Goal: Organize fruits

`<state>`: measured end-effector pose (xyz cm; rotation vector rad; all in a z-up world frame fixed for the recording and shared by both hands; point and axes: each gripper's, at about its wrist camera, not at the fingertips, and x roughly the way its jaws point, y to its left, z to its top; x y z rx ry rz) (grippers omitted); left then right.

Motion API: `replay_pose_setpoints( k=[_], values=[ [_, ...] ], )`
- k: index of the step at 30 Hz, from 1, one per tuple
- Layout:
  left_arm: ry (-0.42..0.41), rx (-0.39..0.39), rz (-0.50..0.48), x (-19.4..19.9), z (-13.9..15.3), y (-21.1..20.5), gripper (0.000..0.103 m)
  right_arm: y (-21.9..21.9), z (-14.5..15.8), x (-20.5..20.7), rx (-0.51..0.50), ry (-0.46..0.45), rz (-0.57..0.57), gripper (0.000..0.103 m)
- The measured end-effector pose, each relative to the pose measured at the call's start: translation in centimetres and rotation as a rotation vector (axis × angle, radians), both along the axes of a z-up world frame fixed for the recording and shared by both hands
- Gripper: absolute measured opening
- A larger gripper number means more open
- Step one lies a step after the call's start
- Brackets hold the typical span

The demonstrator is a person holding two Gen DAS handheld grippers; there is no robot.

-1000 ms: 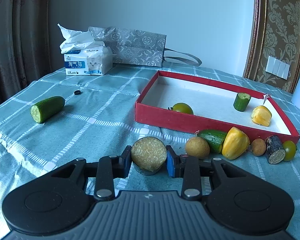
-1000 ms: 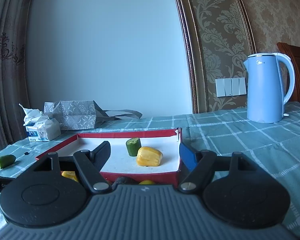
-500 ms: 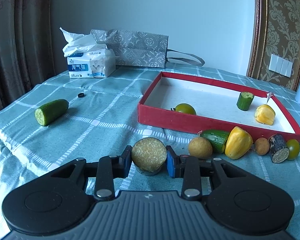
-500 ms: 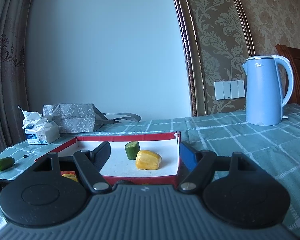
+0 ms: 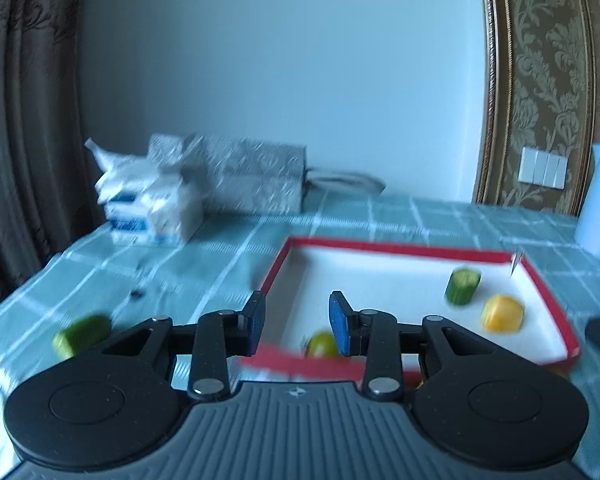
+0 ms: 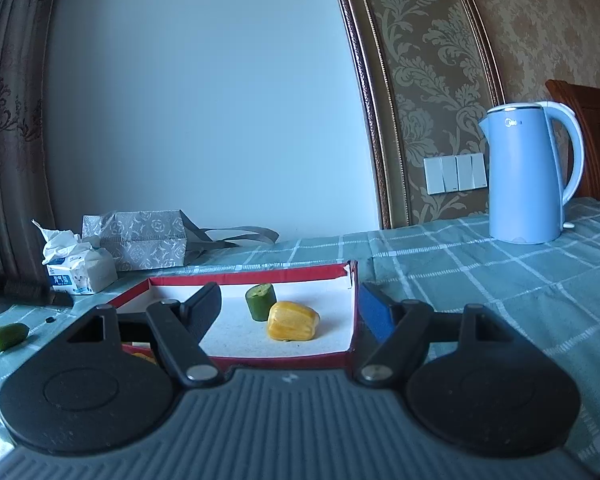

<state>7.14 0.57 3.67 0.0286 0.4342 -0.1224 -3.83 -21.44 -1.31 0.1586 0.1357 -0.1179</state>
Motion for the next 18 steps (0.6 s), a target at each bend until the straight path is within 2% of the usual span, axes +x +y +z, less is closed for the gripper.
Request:
replay_pose_setpoints(
  k=[3, 7, 9, 14, 18],
  values=[
    [-0.002, -0.012, -0.012, 2.1, 0.5, -1.1, 0.036, -0.2, 0.0, 0.2, 0.016, 0.002, -0.004, 0.074],
    [0.033, 0.005, -0.033, 4.8, -0.1, -2.7, 0.053, -0.4, 0.0, 0.3, 0.028, 0.002, -0.008, 0.074],
    [0.046, 0.017, -0.028, 5.5, -0.8, -3.3, 0.056, -0.7, 0.0, 0.4, 0.036, 0.005, -0.008, 0.074],
    [0.120, -0.027, -0.017, 7.0, -2.7, -2.7, 0.075, -0.9, 0.0, 0.5, 0.048, 0.001, -0.005, 0.074],
    [0.141, -0.060, -0.007, 7.2, -3.2, -1.7, 0.075, -0.8, 0.1, 0.4, 0.047, -0.001, 0.002, 0.074]
  ],
)
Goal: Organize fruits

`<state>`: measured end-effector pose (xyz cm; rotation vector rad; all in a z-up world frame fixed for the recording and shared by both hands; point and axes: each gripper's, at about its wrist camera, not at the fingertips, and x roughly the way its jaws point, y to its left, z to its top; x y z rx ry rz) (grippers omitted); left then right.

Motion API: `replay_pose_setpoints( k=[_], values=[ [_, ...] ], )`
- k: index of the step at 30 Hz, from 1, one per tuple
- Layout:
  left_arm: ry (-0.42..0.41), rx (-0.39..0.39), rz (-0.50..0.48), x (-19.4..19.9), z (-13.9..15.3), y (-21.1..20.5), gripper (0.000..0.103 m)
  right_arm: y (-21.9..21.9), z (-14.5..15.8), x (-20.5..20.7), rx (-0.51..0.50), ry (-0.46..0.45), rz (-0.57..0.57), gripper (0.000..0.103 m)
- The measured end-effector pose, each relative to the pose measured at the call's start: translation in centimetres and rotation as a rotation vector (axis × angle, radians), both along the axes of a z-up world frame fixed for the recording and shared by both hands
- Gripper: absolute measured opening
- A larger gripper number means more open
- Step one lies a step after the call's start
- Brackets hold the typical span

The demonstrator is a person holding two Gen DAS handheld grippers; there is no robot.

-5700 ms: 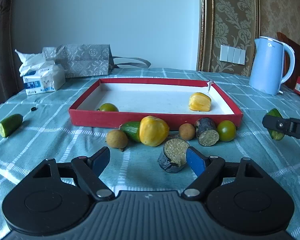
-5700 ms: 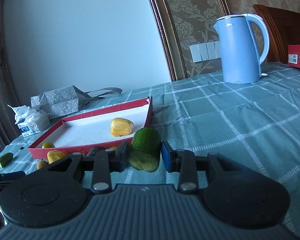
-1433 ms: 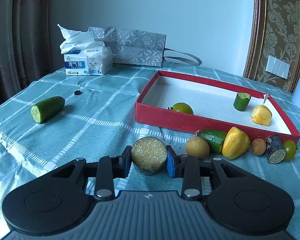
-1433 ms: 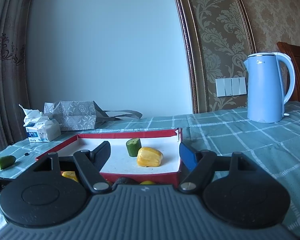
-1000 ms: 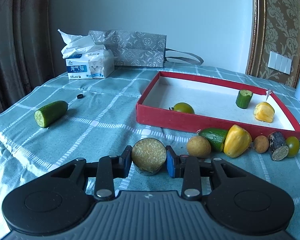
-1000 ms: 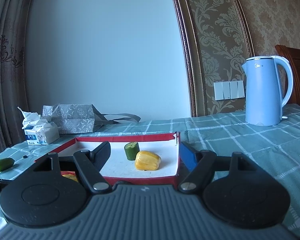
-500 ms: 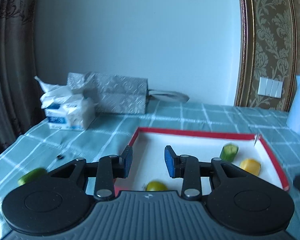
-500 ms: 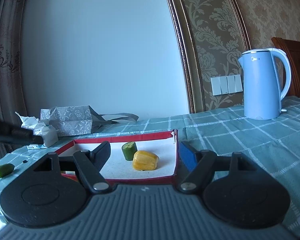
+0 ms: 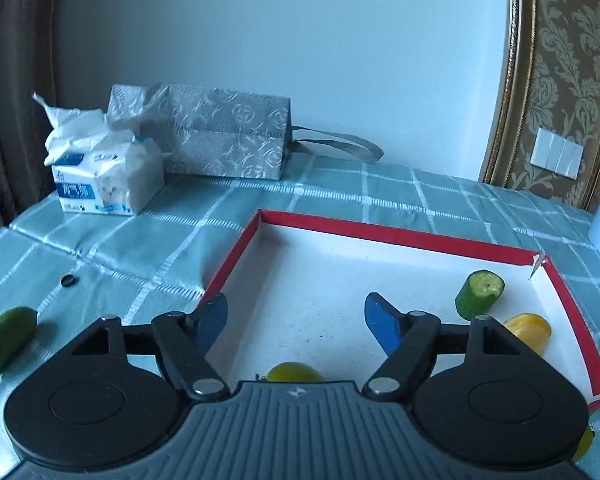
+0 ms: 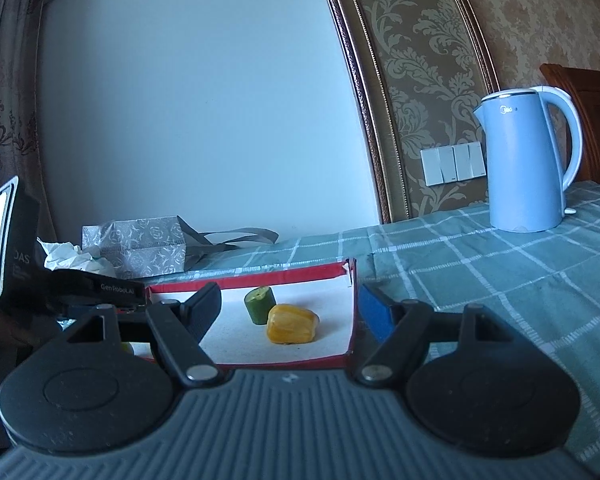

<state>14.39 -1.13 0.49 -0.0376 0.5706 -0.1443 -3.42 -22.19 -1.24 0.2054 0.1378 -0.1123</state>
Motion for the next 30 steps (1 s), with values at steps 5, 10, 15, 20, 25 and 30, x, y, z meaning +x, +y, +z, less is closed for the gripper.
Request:
replay_pose_setpoints(
  k=[5, 10, 15, 20, 25, 30],
  values=[
    [-0.086, -0.013, -0.048, -3.4, 3.1, 2.6, 0.075, -0.1, 0.0, -0.1, 0.003, 0.003, -0.003, 0.074],
    [-0.163, 0.066, -0.128, -9.7, 4.8, 5.8, 0.075, -0.1, 0.0, 0.0, 0.012, 0.012, 0.011, 0.074],
    [-0.128, 0.186, -0.115, -11.4, 2.1, 6.7, 0.075, 0.1, -0.1, 0.2, 0.019, 0.025, 0.025, 0.079],
    [-0.059, 0.229, -0.089, -10.3, -1.4, 5.9, 0.052, -0.2, -0.2, 0.1, 0.016, 0.026, 0.000, 0.079],
    [-0.059, 0.186, -0.120, -10.8, -1.3, 5.5, 0.052, -0.3, -0.3, 0.4, 0.015, 0.043, -0.004, 0.079],
    [-0.093, 0.190, -0.171, -11.9, -1.7, 4.8, 0.054, -0.2, -0.4, 0.5, 0.013, 0.053, 0.008, 0.079]
  ],
)
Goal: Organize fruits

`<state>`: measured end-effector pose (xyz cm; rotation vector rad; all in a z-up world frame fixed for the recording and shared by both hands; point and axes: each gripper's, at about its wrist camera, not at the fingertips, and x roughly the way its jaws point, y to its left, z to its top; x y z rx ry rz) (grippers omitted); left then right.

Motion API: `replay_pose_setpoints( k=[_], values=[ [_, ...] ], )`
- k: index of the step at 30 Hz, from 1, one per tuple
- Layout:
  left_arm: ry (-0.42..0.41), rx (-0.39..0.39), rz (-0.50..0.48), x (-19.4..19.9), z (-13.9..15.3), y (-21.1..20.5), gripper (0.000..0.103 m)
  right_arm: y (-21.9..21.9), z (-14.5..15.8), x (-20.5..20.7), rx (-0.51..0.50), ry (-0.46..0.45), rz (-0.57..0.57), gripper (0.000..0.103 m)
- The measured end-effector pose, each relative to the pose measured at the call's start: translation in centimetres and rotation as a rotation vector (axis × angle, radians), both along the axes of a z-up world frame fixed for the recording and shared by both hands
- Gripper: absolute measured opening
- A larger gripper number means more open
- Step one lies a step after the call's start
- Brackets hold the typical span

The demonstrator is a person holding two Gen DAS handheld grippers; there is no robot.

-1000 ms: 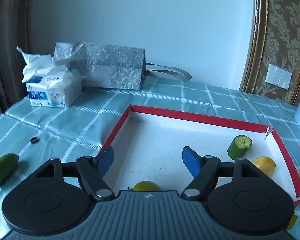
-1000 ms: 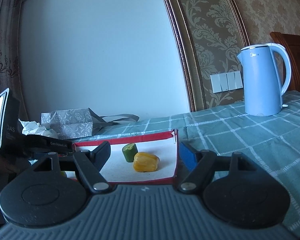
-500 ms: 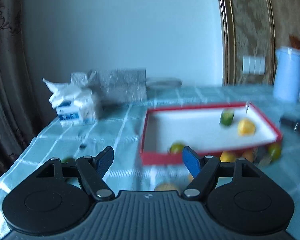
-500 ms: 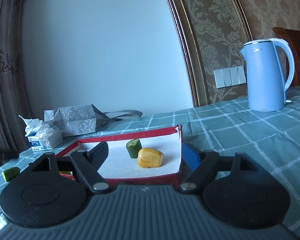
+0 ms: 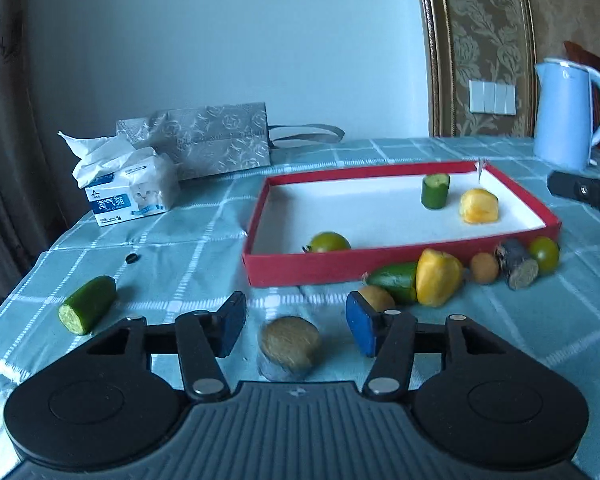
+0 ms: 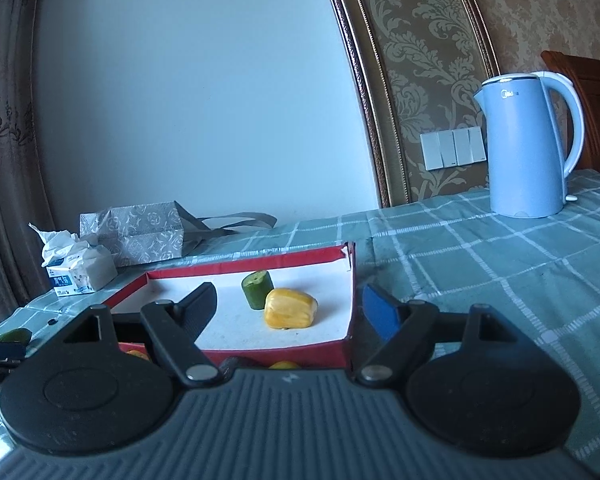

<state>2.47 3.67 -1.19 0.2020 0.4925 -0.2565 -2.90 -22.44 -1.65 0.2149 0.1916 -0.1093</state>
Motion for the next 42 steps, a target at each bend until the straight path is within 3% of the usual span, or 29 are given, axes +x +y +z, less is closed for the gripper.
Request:
replay_pose_setpoints(
  k=[7, 9, 11, 18, 23, 31, 34, 38, 42],
  values=[
    [0.072, -0.004, 0.054, 1.3, -1.5, 0.3, 0.054, 0.1, -0.1, 0.1, -0.001, 0.008, 0.000, 0.079],
    [0.092, -0.012, 0.072, 1.6, -1.9, 0.7, 0.039, 0.2, -0.1, 0.1, -0.003, 0.009, 0.002, 0.079],
    [0.090, -0.020, 0.089, 1.6, -1.8, 0.9, 0.035, 0.1, -0.1, 0.1, -0.005, 0.006, 0.001, 0.079],
    [0.011, -0.037, 0.075, 1.8, 1.0, -0.2, 0.033, 0.0, -0.1, 0.1, -0.005, 0.007, 0.001, 0.079],
    [-0.042, -0.065, 0.049, 5.1, 3.5, -3.4, 0.033, -0.1, -0.2, 0.2, -0.005, 0.009, -0.005, 0.079],
    [-0.022, -0.037, 0.090, 10.2, 2.2, -7.7, 0.034, -0.4, -0.3, 0.3, 0.003, 0.016, -0.011, 0.079],
    [-0.020, -0.041, 0.090, 10.8, 1.7, -7.8, 0.036, -0.5, -0.3, 0.4, 0.006, 0.015, -0.012, 0.079],
    [-0.021, -0.056, 0.132, 11.0, 1.7, -7.1, 0.064, -0.4, -0.3, 0.5, 0.002, 0.018, -0.010, 0.082],
    [-0.010, -0.079, 0.152, 10.3, 2.1, -5.8, 0.067, -0.3, -0.3, 0.6, -0.008, 0.020, -0.004, 0.082]
  ],
)
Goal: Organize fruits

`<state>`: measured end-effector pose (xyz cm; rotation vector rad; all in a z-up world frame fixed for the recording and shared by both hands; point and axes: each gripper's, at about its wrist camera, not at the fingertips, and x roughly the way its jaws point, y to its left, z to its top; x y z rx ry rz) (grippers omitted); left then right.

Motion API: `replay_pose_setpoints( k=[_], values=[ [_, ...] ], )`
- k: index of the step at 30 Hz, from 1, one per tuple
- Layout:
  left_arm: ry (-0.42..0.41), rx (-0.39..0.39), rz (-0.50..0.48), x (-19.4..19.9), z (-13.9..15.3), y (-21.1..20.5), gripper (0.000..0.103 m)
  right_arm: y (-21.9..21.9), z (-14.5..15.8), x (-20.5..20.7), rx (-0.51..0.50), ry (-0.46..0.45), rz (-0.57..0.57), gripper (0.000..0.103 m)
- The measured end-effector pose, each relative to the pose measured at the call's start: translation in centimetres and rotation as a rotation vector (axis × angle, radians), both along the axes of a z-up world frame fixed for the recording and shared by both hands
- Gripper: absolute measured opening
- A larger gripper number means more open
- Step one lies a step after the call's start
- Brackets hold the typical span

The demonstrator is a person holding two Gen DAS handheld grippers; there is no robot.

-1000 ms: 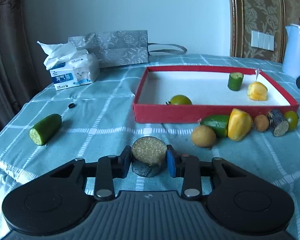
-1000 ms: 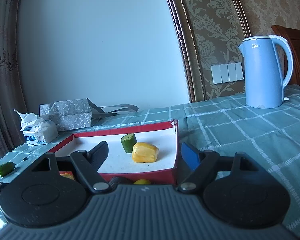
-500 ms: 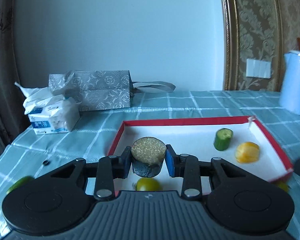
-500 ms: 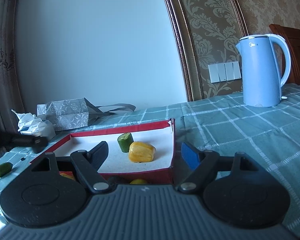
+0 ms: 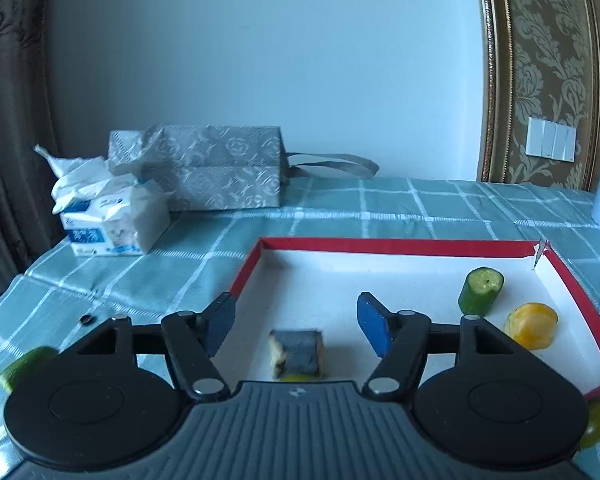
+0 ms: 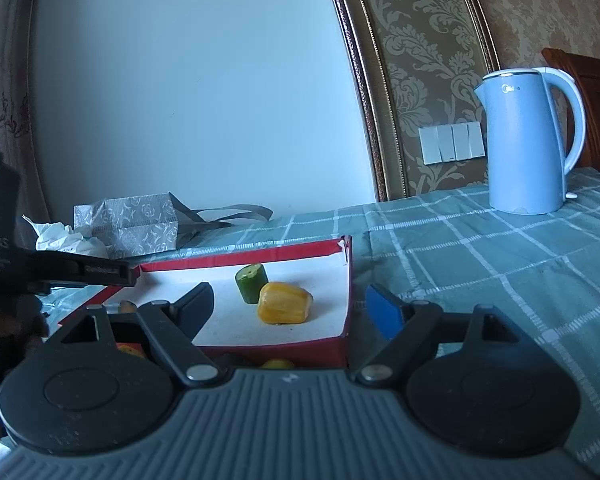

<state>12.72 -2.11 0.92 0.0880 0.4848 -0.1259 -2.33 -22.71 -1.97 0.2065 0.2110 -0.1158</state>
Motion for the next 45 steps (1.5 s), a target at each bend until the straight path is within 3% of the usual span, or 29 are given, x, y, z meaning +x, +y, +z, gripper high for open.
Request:
replay_pose_setpoints(
  k=[5, 14, 22, 26, 32, 39, 40, 41, 45],
  values=[
    [-0.006, -0.048, 0.023, -3.5, 0.2, 3.7, 0.067, 0.1, 0.0, -0.2, -0.002, -0.005, 0.041, 0.082],
    [0.011, -0.120, 0.054, -9.9, -1.9, 10.9, 0.069, 2.9, 0.2, -0.1, -0.058, 0.052, 0.238, 0.082],
    [0.039, -0.144, 0.055, -10.6, -3.6, 12.4, 0.071, 8.3, 0.2, 1.2, -0.151, 0.125, 0.366, 0.081],
    [0.057, -0.179, 0.049, -10.5, -3.8, 12.9, 0.071, 9.6, -0.5, 3.1, -0.143, 0.206, 0.356, 0.078],
    [0.064, -0.210, 0.034, -10.4, -3.9, 13.2, 0.071, 9.0, -1.1, 5.1, -0.068, 0.272, 0.369, 0.055],
    [0.070, -0.214, 0.019, -10.3, -3.9, 13.1, 0.071, 8.9, -1.3, 6.5, -0.042, 0.303, 0.380, 0.055],
    [0.070, -0.213, 0.016, -10.3, -3.9, 13.0, 0.071, 9.0, -1.3, 6.5, -0.049, 0.304, 0.382, 0.042],
    [0.072, -0.210, 0.013, -10.2, -3.9, 13.0, 0.071, 9.0, -1.3, 6.4, -0.048, 0.297, 0.384, 0.039],
    [0.069, -0.193, -0.008, -10.3, -3.9, 12.5, 0.071, 9.7, -1.2, 6.0, -0.092, 0.295, 0.391, 0.040]
  ],
)
